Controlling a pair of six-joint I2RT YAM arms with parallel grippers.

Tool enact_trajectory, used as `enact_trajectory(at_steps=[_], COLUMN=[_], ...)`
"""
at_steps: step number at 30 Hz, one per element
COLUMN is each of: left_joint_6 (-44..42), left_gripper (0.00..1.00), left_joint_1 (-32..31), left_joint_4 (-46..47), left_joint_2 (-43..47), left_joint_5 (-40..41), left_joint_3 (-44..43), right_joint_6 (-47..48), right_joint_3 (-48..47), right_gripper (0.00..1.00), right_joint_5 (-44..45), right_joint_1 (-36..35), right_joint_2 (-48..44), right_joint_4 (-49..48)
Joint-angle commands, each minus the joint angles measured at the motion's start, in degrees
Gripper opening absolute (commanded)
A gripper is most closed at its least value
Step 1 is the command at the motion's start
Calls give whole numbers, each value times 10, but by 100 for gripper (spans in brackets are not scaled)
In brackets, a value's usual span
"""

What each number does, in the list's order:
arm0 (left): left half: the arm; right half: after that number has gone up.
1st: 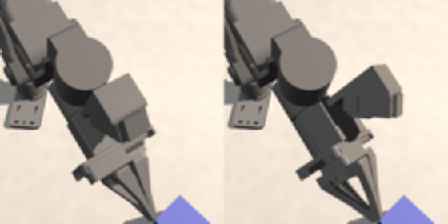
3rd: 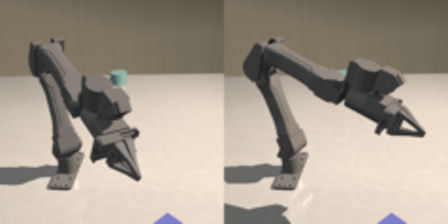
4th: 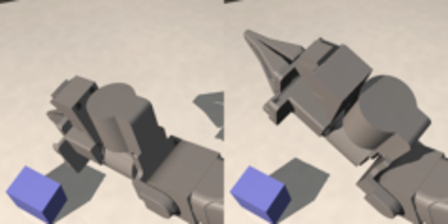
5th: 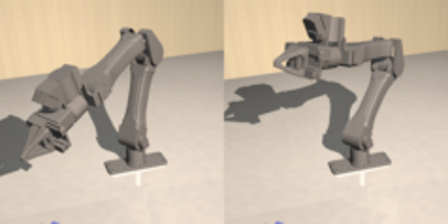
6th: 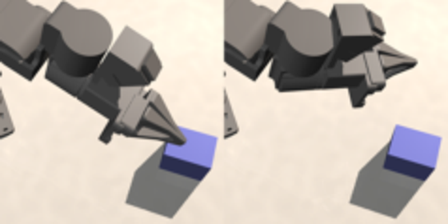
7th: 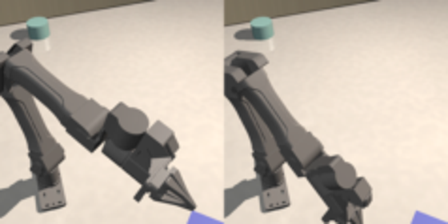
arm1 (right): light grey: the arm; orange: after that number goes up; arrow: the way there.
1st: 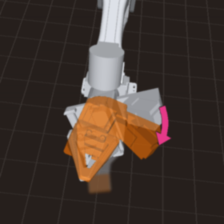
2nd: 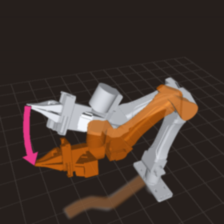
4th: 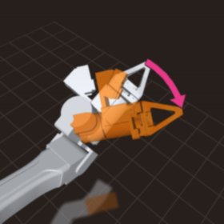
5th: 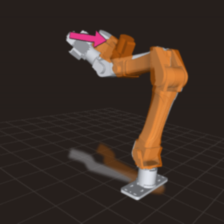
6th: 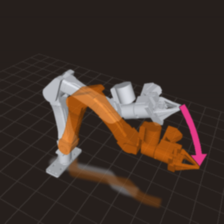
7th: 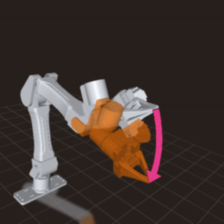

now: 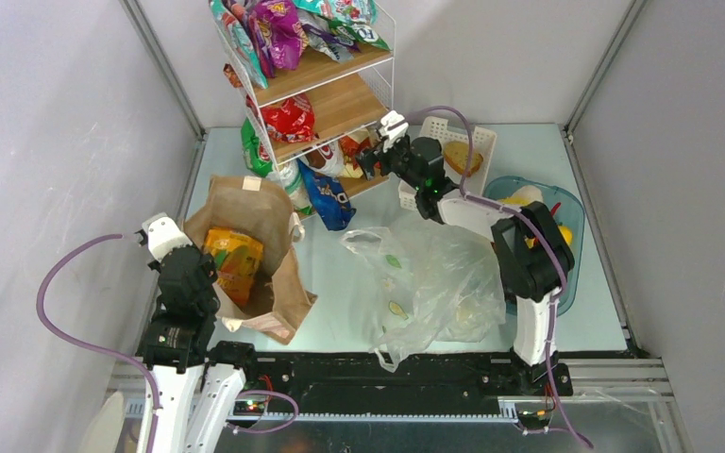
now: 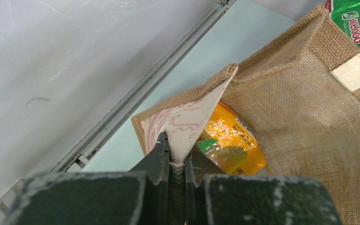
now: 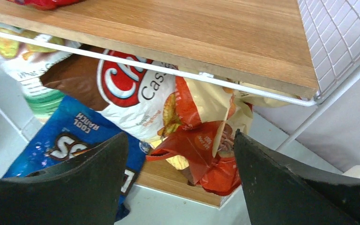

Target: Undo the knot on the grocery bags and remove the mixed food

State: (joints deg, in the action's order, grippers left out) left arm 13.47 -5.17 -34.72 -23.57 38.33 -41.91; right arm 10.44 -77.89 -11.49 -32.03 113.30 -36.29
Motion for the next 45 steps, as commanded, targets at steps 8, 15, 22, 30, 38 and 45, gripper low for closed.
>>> enact_trajectory(at_steps=[8,15,22,30,38,45], left_joint_6=[-22,-40,-49,-31,-28,-27], left_gripper=[0,0,0,0,0,0], left_joint_1=[3,3,3,-3,-21,-24], left_joint_4=[85,113,145,185,188,188], left_joint_2=[28,57,55,51,28,15], left_joint_5=[-127,-204,-415,-563,-596,-597], left_joint_3=[8,21,27,41,36,41], right_joint_6=[-111,-155,-154,-134,-167,-205], right_joint_3=[120,154,124,74,85,86], right_gripper=[99,98,98,91,96,99], right_joint_5=[-24,39,80,108,161,324], right_joint_1=[-29,-139,-269,-345,-363,-352], right_joint_2=[-178,-312,-363,-323,-229,-183], right_joint_4=[-18,148,242,344,456,382])
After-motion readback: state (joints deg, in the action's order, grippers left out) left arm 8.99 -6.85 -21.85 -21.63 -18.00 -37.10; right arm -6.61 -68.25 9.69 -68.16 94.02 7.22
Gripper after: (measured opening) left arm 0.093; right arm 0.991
